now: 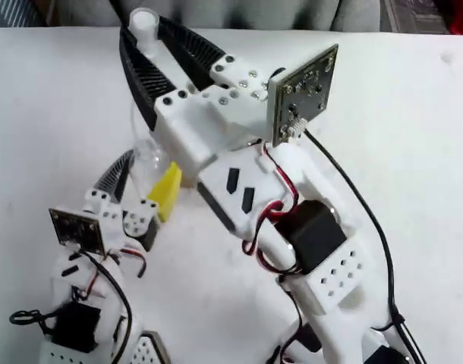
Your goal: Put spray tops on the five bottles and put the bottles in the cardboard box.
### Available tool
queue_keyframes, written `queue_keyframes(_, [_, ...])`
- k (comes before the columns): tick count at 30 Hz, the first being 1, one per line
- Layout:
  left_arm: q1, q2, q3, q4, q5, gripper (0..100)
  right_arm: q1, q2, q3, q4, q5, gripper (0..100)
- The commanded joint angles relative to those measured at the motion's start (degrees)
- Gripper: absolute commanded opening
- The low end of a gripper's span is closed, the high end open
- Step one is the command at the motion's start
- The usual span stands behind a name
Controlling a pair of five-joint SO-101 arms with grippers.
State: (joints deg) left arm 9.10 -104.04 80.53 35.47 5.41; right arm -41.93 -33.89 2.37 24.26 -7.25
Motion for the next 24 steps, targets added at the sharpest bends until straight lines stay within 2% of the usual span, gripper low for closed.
queue_keyframes(1, [0.7,-0.9,-0.4,-1.8,0.1,2,-0.3,0.0,-1.6,-0.3,-0.2,1.5])
queue_keyframes(16, [0.6,-0.9,-0.6,-1.8,0.1,2,0.4,-0.6,5.9,0.3,-0.1,1.5])
queue_keyframes(24, [0.4,-0.9,-0.7,-1.8,0.1,2,0.3,-0.6,5.9,12.1,-0.4,1.5])
